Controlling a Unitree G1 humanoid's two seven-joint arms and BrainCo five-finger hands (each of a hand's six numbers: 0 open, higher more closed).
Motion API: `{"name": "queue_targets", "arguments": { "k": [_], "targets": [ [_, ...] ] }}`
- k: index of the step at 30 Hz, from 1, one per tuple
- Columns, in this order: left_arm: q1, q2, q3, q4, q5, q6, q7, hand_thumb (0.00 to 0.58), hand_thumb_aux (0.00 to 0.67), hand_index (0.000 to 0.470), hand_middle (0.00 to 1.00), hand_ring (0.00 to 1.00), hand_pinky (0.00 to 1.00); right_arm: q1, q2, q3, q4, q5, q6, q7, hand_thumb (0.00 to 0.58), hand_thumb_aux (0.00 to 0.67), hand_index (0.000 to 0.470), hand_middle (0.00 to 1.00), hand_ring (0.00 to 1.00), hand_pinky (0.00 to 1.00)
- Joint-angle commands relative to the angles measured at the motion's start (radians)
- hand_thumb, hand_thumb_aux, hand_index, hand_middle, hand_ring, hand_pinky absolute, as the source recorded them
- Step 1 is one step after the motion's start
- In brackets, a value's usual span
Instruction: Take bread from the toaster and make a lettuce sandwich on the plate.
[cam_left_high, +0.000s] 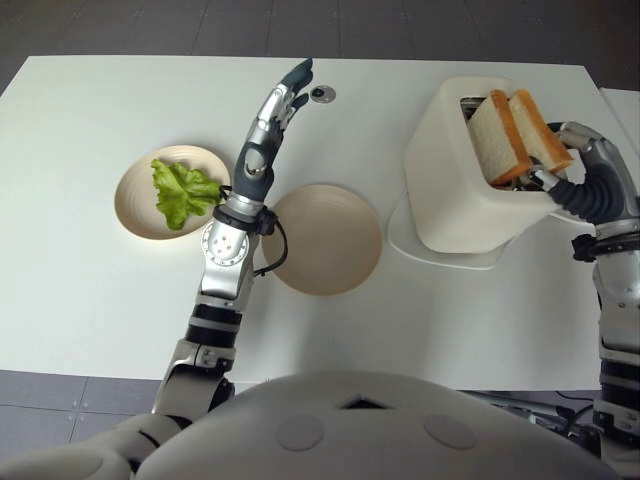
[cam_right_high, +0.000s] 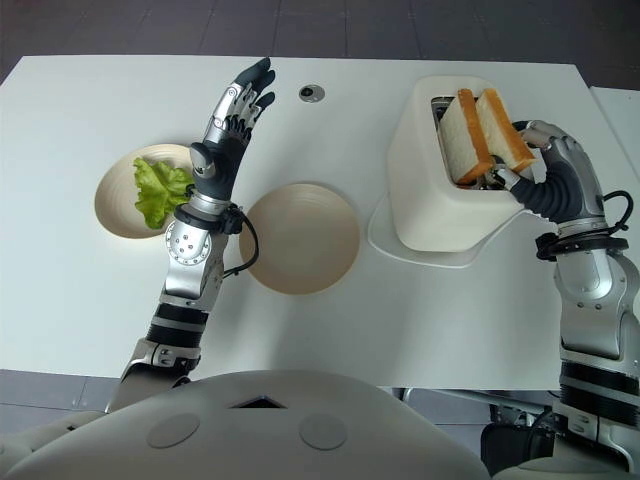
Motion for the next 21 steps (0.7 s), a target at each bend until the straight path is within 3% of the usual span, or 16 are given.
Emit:
{"name": "queue_targets", "arguments": {
  "k": [1,13,17,21],
  "targets": [
    [0.015,-0.001,-0.007,-0.013,-0.006,0.007,-0.009,0.000,0.000,0.000,0.00,0.00,0.00,-0.027,0.026,-0.041,-0.038,0.085,0.017,-0.010,0.580,0.670,0.470,1.00,1.00,1.00],
    [0.001,0.062,0.070,-0.083,0.037,0.028,0.026,0.000,0.000,0.000,0.00,0.00,0.00,-0.179,0.150,-0.135,-0.288,0.467,-0.019,-0.065,0.580,0.670,0.470,1.00,1.00,1.00],
    [0.003,0.137,0.138,-0.127,0.175,0.027,0.081,0.000,0.000,0.000,0.00,0.00,0.00,-0.189,0.184,-0.033,-0.383,0.572,0.032,-0.019,0.580,0.670,0.470,1.00,1.00,1.00],
    [0.008,0.296,0.208,-0.083,0.478,0.004,0.177,0.000,0.000,0.000,0.00,0.00,0.00,-0.178,0.230,0.129,-0.442,0.606,0.112,0.026,0.580,0.670,0.470,1.00,1.00,1.00]
  ]
}}
